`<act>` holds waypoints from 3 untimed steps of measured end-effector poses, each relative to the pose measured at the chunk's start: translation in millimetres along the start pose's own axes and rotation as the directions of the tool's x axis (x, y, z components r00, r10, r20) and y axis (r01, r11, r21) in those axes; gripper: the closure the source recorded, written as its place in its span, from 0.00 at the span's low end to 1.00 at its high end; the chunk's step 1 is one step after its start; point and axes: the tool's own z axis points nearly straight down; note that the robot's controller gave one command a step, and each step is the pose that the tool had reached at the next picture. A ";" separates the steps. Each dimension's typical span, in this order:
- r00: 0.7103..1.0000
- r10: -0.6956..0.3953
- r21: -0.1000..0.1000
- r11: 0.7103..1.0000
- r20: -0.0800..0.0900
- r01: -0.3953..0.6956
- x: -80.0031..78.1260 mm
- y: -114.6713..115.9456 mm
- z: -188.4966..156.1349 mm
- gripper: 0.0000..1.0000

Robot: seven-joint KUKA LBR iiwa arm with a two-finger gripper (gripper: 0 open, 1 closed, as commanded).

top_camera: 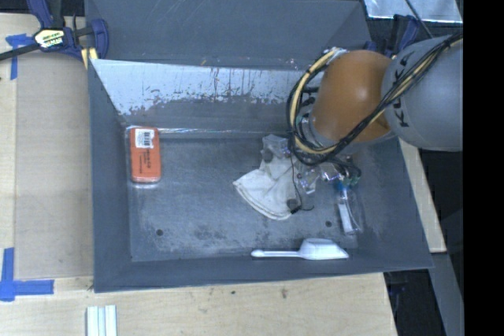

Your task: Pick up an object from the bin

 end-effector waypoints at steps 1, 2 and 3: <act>0.988 -0.155 0.009 0.988 -0.002 0.155 -3.0 11.8 -5.7 1.00; 0.988 -0.154 0.009 0.988 -0.002 0.154 -3.0 11.6 -5.7 1.00; 0.988 -0.153 0.006 0.988 -0.006 0.153 -1.8 12.2 -10.6 1.00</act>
Offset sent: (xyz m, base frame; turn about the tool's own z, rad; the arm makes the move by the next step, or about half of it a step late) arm 0.0000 0.0000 0.0000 0.0000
